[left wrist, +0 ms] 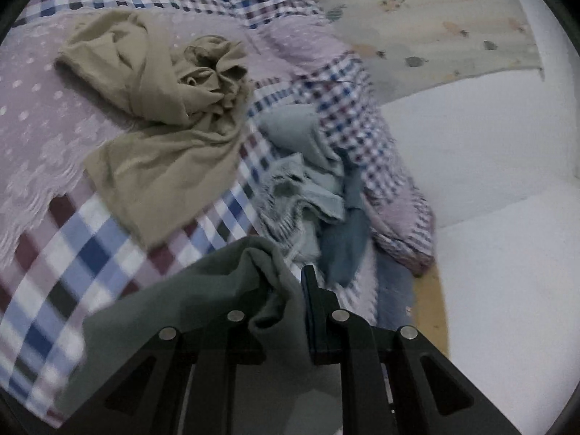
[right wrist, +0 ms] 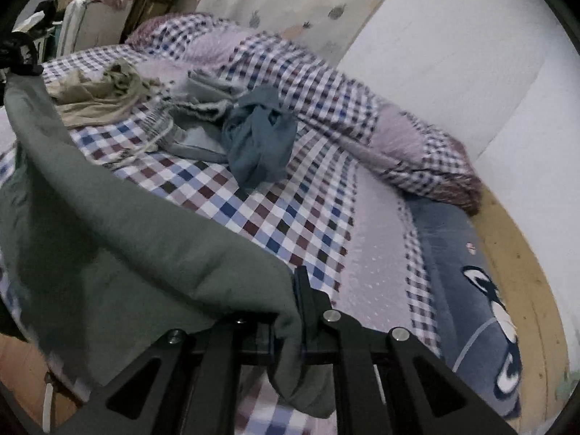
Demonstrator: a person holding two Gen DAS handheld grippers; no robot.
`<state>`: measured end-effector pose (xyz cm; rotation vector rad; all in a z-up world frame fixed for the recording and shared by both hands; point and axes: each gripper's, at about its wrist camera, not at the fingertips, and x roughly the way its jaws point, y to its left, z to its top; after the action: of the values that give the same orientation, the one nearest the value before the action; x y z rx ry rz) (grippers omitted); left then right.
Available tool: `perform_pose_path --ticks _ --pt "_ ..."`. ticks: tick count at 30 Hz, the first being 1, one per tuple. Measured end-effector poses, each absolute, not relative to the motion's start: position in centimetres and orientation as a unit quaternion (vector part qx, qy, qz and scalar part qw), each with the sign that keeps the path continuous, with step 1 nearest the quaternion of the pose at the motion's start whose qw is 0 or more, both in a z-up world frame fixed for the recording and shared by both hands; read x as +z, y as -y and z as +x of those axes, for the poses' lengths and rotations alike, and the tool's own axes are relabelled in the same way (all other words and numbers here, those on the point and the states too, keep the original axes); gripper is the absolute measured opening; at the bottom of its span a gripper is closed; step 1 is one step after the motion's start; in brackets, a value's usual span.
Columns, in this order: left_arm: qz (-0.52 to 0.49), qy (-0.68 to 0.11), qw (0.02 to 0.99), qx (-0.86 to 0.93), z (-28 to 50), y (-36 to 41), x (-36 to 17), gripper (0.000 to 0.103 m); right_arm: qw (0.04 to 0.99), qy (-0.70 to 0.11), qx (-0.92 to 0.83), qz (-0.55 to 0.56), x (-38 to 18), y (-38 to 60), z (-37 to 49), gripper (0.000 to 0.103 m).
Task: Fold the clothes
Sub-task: 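Swing the held shirt over the bed with both tools, then lower the grey-green shirt flat onto the bed and open both tools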
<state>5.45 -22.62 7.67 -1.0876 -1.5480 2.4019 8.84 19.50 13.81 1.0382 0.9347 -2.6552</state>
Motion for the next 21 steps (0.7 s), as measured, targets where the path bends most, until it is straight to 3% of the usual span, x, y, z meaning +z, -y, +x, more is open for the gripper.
perform_pose_path --ticks 3,7,8,10,12,14,16,21 --pt "-0.38 0.499 0.018 0.778 2.5 22.6 5.8 0.017 0.082 -0.311 -0.865 0.385 11.3 -19.2 4.2 0.008" --pt "-0.384 0.501 -0.002 0.776 1.1 23.7 4.5 0.047 0.095 -0.29 -0.838 0.451 7.4 -19.5 -1.1 0.014" --pt "-0.374 0.502 -0.003 0.78 1.2 24.2 4.7 0.062 0.088 -0.283 -0.835 0.463 6.6 -19.8 -2.0 0.02" --pt "-0.35 0.504 0.008 0.79 2.0 25.3 5.6 0.077 0.069 -0.265 -0.838 0.472 5.8 -20.7 -2.8 0.046" --pt "-0.33 0.498 0.024 0.801 3.3 26.2 6.5 0.081 0.051 -0.244 -0.852 0.46 6.0 -21.9 -2.7 0.055" --pt "-0.326 0.485 0.031 0.811 5.3 26.5 6.8 0.082 0.044 -0.204 -0.868 0.45 6.9 -23.1 -2.0 0.057" --pt "-0.324 0.469 0.037 0.82 7.5 26.8 6.9 0.082 0.034 -0.149 -0.889 0.432 8.4 -25.0 -0.3 0.068" --pt "-0.315 0.432 0.041 0.844 14.1 26.6 6.0 0.082 0.056 0.026 -0.921 0.385 11.1 -30.1 6.1 0.072"
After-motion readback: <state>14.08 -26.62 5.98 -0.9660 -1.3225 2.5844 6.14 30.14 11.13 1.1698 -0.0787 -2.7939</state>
